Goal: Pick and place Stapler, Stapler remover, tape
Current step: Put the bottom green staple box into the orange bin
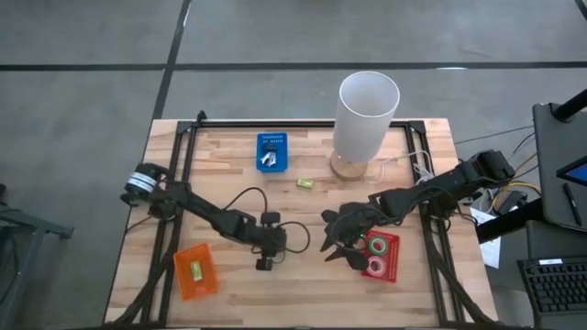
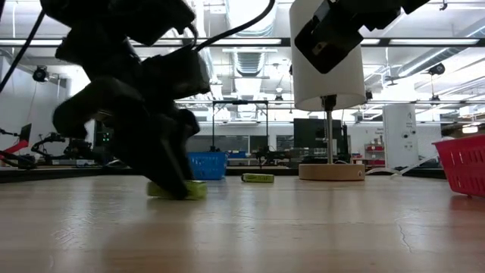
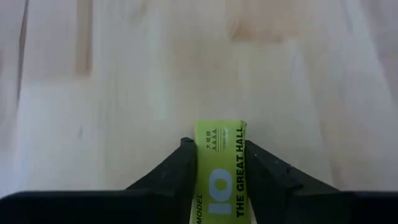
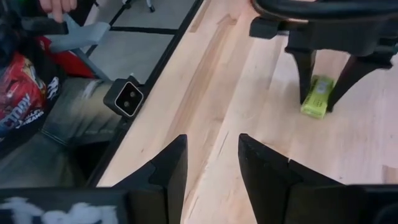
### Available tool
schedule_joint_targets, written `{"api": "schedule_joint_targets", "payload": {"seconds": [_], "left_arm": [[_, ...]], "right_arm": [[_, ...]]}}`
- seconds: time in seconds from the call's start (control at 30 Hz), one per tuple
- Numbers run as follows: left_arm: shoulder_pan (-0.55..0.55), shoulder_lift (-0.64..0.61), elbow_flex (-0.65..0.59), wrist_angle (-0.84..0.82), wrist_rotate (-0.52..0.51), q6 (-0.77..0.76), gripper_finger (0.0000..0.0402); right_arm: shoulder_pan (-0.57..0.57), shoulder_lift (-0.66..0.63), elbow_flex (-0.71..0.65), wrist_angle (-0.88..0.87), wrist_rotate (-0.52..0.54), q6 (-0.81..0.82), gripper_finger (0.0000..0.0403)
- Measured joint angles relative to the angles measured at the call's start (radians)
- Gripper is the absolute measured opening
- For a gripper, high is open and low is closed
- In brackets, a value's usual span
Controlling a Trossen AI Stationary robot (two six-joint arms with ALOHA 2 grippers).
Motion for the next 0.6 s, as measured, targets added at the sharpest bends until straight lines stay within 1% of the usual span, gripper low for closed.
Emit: {"api": "schedule_joint_targets", "payload": {"seconds": [0.1,0.23,0.37,0.5,0.6], "left_arm": [[-0.001,-0.047,-0.002,-0.093,0.016,-0.040,0.0129],[-0.008,-0.132,-0.002,-0.225,0.046,-0.133,0.0119],[-0.027,-0.222,-0.002,-0.356,0.128,-0.237,0.0111],[-0.061,-0.320,-0.002,-0.469,0.222,-0.367,0.0126],[-0.108,-0.397,-0.001,-0.534,0.268,-0.493,0.0130]], "right_arm": [[0.000,0.000,-0.001,0.002,0.000,-0.010,0.0141],[0.000,0.000,-0.003,0.001,0.000,-0.026,0.0139],[0.000,0.000,-0.003,0.002,0.000,-0.027,0.0132],[0.000,0.000,-0.003,0.003,-0.001,-0.026,0.0125],[0.000,0.000,-0.003,0.005,0.000,-0.026,0.0121]]}}
